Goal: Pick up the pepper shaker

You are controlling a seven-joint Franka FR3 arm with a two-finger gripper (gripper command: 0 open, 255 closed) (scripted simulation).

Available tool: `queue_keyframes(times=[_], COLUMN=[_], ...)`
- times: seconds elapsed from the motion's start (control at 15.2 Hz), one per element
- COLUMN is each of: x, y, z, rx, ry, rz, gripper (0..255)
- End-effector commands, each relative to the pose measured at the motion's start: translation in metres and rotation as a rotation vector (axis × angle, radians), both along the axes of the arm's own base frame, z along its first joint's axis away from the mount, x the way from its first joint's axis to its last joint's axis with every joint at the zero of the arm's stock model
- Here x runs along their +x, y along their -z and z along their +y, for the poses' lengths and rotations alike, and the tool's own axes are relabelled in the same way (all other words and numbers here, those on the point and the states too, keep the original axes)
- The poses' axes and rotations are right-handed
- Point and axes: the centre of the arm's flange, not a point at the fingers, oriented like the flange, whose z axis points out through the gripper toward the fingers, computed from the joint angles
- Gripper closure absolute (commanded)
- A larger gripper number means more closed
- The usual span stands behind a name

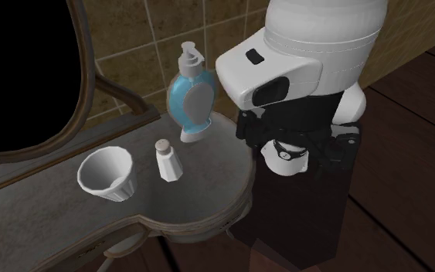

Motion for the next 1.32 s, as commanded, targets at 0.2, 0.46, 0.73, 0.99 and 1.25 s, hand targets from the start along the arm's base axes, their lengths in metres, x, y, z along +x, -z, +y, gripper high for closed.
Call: queue_keyframes(times=[0.2, 0.46, 0.73, 0.99, 1.25], x=[0.007, 0.016, 0.023, 0.029, 0.032], y=[0.003, 0.007, 0.011, 0.013, 0.024], z=[-0.037, -0.086, -0.135, -0.185, -0.208], rx=[-0.009, -0.022, -0.035, -0.047, -0.053], ry=[0.021, 0.049, 0.077, 0.105, 0.119], rz=[-0.015, -0.035, -0.055, -0.075, -0.084], gripper=[0, 0, 0, 0, 0])
